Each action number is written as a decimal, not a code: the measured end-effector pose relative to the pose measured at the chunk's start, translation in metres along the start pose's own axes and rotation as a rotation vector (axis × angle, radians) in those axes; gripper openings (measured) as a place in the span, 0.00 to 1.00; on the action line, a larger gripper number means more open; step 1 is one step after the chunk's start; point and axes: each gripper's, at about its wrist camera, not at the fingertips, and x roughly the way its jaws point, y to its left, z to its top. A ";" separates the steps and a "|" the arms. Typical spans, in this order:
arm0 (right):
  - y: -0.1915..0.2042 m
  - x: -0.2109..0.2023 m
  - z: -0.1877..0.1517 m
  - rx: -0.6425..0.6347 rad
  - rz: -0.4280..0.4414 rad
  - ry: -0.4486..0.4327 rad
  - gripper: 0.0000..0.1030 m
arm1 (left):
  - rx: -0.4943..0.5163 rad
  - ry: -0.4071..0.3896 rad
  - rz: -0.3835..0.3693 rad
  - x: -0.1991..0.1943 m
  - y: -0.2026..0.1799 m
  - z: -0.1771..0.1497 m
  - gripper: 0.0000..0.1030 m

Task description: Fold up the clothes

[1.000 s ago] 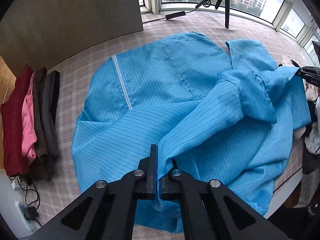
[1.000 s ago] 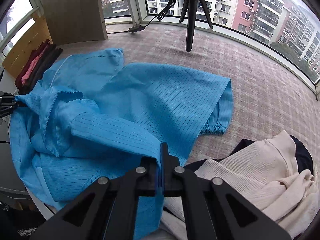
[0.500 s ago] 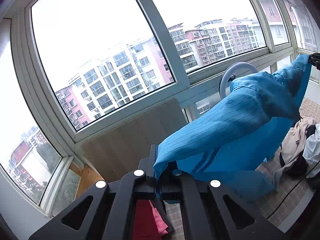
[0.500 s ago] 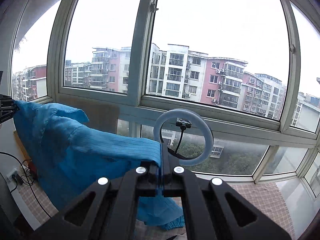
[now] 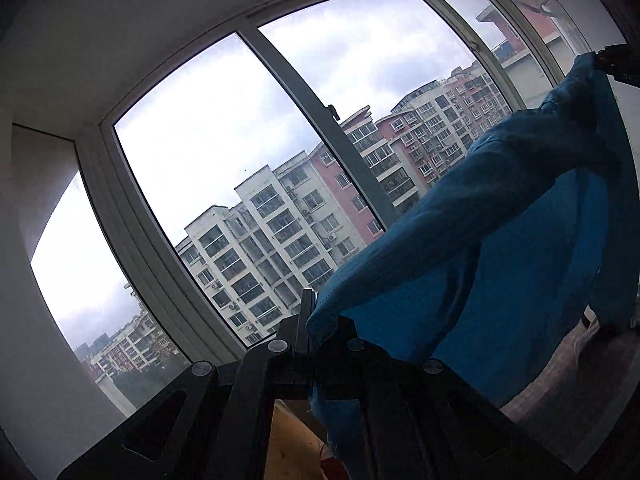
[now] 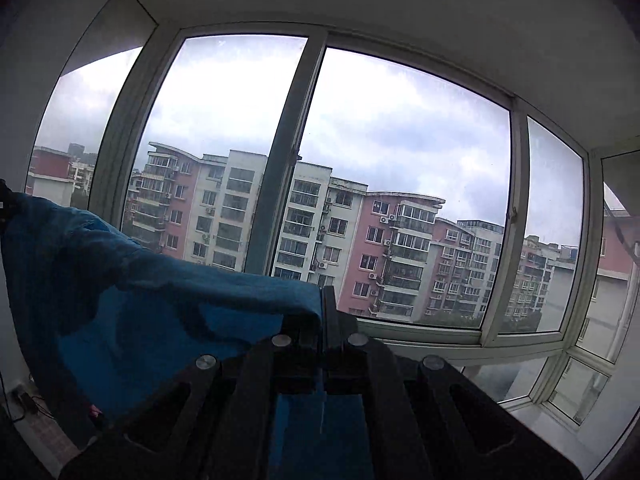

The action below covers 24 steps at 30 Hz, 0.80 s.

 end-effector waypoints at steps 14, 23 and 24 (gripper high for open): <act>0.008 0.174 -0.096 -0.087 0.077 0.239 0.00 | 0.033 0.233 -0.002 0.175 -0.052 -0.037 0.03; 0.043 0.399 -0.285 -0.091 0.149 0.549 0.00 | 0.042 0.635 -0.067 0.414 -0.170 -0.181 0.01; 0.050 0.416 -0.308 -0.095 0.157 0.580 0.00 | 0.041 0.677 -0.075 0.432 -0.183 -0.202 0.01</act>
